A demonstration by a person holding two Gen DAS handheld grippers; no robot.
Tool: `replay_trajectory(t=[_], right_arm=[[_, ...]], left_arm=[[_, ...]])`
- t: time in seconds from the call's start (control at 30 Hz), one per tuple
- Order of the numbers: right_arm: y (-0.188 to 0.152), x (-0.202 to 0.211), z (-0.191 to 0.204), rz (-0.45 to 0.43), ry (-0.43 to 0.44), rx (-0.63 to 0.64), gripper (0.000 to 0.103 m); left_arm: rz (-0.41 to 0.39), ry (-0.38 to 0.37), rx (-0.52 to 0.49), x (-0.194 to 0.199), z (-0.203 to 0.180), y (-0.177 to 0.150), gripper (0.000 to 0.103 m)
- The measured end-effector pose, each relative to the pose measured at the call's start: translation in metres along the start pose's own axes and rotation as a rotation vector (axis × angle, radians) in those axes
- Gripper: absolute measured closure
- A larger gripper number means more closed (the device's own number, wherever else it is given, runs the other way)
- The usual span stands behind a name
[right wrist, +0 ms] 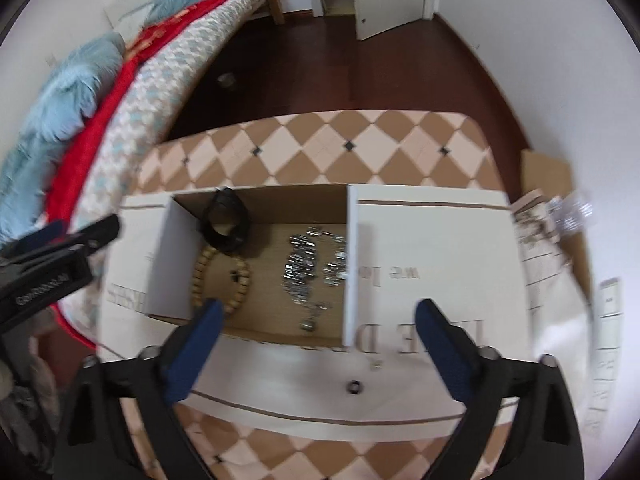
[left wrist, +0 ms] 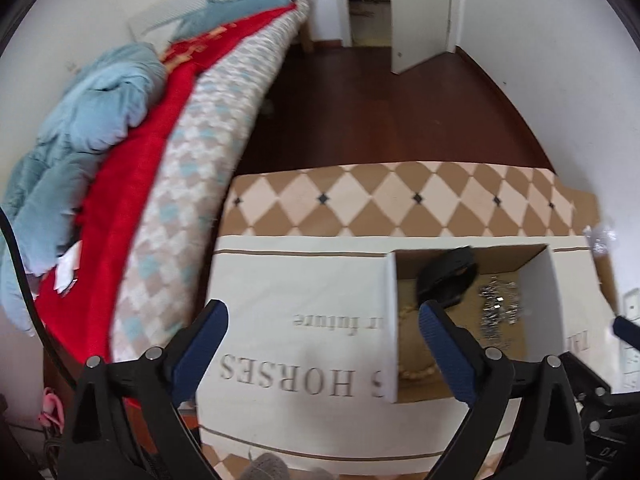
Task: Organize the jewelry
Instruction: 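Withdraw both grippers up from the white box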
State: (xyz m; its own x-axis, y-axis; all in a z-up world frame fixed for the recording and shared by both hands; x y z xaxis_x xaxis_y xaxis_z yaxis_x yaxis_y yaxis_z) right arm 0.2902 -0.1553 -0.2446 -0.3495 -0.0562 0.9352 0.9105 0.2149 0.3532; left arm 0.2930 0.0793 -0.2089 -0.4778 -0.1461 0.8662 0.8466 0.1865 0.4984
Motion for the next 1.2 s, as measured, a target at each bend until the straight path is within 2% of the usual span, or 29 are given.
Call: replay_trajectory(t=[0.2, 0.43, 0.73, 1.2], right_arm=[[-0.013, 0.004, 0.003, -0.007, -0.054, 0.012, 0.0], [-0.02, 0.024, 0.009, -0.047, -0.062, 0.002, 0.0], [-0.028, 0.073, 0.012, -0.141, -0.102, -0.002, 0.0], [-0.053, 0.152, 0.02, -0.269, -0.159, 0.003, 0.0]], left_arm=[[-0.036, 0.026, -0.013, 0.007, 0.012, -0.015, 0.001], [-0.069, -0.018, 0.003, 0.034, 0.014, -0.027, 0.001], [-0.139, -0.066, -0.021, 0.085, 0.009, -0.041, 0.001], [-0.243, -0.121, 0.021, 0.16, 0.022, -0.056, 0.001]])
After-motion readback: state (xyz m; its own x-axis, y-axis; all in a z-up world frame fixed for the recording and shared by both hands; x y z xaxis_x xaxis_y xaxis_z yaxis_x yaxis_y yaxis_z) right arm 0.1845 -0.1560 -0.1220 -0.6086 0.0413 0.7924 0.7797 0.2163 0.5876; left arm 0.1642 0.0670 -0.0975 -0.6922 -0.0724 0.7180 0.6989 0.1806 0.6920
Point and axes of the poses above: each gripper's, at about its wrist camera, not at the fingertips, and x roughly against the way its jaws point, z to its left, y to its top, the point moved 7 cm from there along -x, roughly the way its jaws point, and after that the axes turned 11 degrees about x, right-handed, at the moved point
